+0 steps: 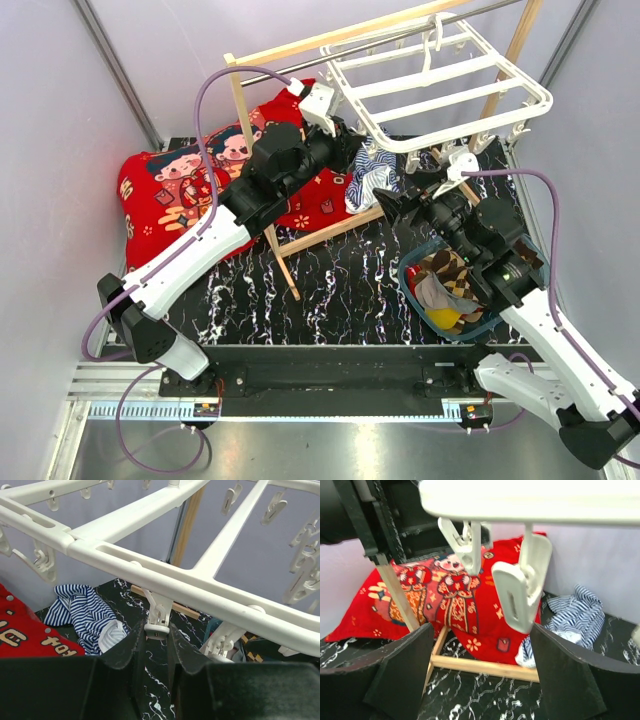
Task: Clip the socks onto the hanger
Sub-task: Open the clamp at the hanger.
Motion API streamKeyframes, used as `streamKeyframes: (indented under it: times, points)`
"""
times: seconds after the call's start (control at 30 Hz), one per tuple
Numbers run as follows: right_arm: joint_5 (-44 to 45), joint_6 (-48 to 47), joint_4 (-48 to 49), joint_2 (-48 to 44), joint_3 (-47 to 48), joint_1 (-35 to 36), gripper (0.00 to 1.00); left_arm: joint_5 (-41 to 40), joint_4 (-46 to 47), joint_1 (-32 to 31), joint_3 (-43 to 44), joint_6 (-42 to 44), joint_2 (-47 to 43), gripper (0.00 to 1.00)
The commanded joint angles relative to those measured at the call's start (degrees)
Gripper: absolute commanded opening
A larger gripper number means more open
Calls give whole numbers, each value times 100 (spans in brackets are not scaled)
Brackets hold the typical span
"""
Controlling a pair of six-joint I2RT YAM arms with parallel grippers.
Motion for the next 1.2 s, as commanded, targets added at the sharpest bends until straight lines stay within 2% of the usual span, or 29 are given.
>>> streamKeyframes:
  times: [0.0, 0.33, 0.67, 0.9, 1.03, 1.17]
  points:
    - [-639, -53, 945, 203, -6, -175, 85, 143, 91, 19, 29, -34, -232, 8]
    - [-1202, 307, 1824, 590, -41, -509, 82, 319, 47, 19, 38, -112, -205, 8]
    - [-1510, 448, 2255, 766, -94, -623, 75, 635, 56, 19, 152, -288, -135, 9]
    - [-1650, 518, 2387, 766, -146, -702, 60, 688, 38, 19, 196, -368, -100, 9]
    - [-1703, 536, 2405, 757, -164, -737, 47, 714, 30, 19, 222, -429, -82, 9]
    - [-1791, 562, 2458, 792, -147, -746, 38, 749, 12, 19, 257, -429, -65, 9]
